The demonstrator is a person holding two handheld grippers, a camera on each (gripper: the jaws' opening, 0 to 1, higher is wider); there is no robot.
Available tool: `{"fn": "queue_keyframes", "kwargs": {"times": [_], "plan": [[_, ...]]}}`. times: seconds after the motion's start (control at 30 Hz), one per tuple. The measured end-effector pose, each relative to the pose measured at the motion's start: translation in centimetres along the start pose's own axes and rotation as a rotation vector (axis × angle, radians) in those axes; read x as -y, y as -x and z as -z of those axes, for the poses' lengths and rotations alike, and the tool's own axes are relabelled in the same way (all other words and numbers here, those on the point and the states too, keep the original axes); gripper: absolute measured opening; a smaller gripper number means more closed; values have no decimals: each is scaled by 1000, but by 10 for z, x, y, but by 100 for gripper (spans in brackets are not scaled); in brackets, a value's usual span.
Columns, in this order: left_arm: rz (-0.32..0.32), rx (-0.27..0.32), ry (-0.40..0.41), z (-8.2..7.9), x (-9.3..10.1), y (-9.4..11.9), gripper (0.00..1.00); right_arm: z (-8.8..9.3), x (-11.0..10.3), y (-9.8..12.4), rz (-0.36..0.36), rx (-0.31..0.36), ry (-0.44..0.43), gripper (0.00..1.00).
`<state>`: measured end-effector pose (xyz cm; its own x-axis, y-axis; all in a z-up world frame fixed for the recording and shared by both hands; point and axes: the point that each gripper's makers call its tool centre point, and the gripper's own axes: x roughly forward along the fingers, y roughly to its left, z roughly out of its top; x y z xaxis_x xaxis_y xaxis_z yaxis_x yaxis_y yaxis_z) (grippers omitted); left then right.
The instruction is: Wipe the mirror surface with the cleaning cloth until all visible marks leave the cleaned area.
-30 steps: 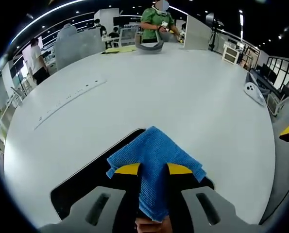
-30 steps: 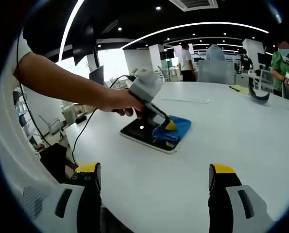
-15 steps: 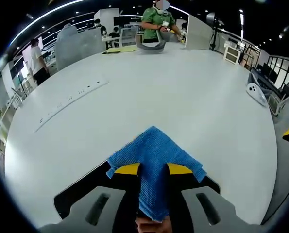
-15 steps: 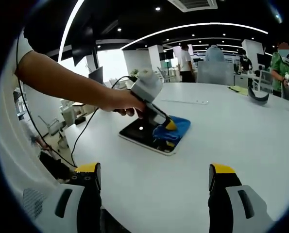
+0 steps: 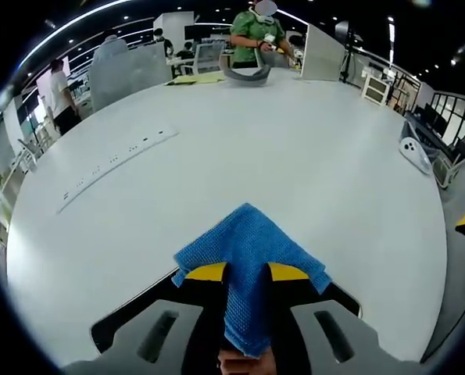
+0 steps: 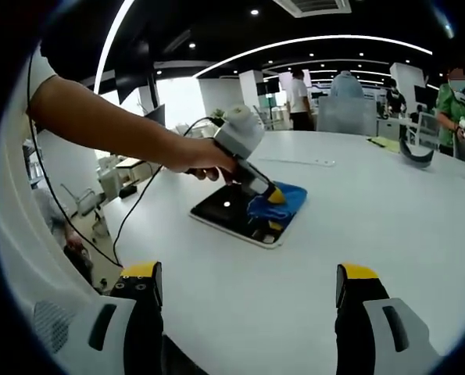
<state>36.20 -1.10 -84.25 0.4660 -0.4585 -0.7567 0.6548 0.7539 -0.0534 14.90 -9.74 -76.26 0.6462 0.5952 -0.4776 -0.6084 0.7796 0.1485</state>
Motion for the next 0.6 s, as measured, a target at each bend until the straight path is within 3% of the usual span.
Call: {"fn": "queue_keyframes", "kwargs": {"times": [0.6], "plan": [[0, 2, 1, -9, -10, -7, 17, -2, 5, -3, 5, -5, -5, 92]]}}
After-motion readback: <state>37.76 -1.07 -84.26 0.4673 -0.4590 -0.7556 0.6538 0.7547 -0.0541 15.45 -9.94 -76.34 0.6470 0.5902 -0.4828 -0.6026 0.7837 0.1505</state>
